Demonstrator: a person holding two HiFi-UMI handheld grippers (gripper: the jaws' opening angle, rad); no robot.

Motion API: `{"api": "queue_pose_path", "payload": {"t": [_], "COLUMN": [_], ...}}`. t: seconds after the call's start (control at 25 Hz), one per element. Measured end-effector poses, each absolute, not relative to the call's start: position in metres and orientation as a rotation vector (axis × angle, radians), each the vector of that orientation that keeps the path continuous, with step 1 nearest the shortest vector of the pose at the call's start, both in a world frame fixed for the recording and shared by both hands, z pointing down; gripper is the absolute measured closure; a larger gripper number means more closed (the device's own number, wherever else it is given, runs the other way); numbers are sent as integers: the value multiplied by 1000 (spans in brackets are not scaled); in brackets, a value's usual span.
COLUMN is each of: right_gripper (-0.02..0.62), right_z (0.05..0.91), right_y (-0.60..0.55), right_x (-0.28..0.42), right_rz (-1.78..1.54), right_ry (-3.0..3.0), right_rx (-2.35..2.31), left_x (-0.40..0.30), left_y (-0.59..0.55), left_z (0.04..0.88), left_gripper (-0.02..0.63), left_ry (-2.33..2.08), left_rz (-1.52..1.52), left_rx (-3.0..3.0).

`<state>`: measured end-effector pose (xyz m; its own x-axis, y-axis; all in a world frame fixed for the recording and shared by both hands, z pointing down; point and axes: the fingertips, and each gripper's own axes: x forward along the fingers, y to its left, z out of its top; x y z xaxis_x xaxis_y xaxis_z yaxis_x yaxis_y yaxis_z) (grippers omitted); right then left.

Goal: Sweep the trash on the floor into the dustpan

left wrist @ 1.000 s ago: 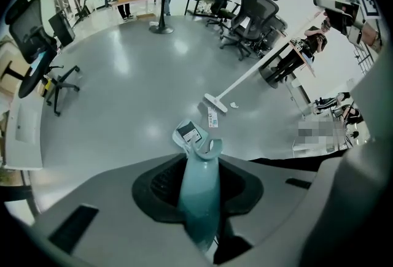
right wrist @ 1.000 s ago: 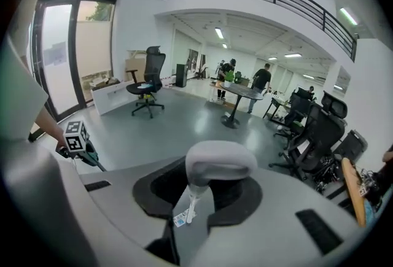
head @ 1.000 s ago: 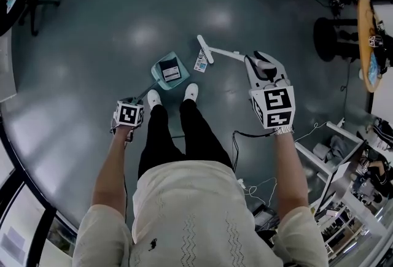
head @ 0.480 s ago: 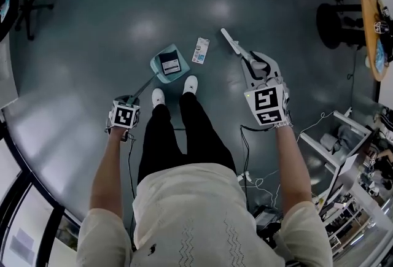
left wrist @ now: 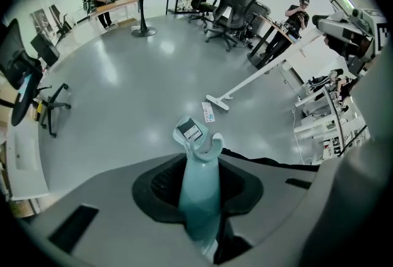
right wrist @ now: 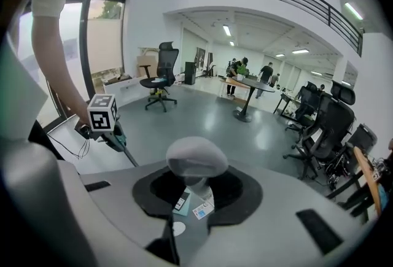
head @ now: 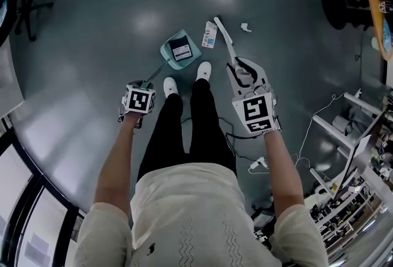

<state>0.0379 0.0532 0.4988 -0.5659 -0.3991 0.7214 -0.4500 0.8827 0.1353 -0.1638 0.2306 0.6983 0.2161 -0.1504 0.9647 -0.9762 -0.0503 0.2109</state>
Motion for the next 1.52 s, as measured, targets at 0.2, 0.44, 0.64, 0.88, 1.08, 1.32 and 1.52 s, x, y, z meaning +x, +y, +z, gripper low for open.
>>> {"api": "queue_pose_path", "payload": {"t": [0.2,0.44,0.64,0.88,1.08,1.32,1.52], "right_gripper": [486,486,486,488,488,488,488], "right_z": [485,469,460,433,395,376,374], "right_y": [81,107,112,78,12,-64,-125], "right_x": [21,4,3,29,107,210,294], "right_rz": [204,341,327,269,302,311,246], "right_ry": [-2282,-2348,-2347,-2314,-2301,-2249,-2191], "right_rx": [651,664,681,780,975,1129,1132], "left_x": [-168,-163,-163,-168,-141,-100,-41], "left_y": [245,253,260,252,229,171,118], "left_z": [702,708,705,679,663,654,655], "left_gripper": [502,502,502,502,502,502,502], "left_ry": [-1123,-1126,-1110,-1136,-1101,-1082,-1074], "left_rz": [1045,997,1019,969,1007,1034,1052], "left_rx": [1462,1486,1485,1514,1533,1553,1571]}}
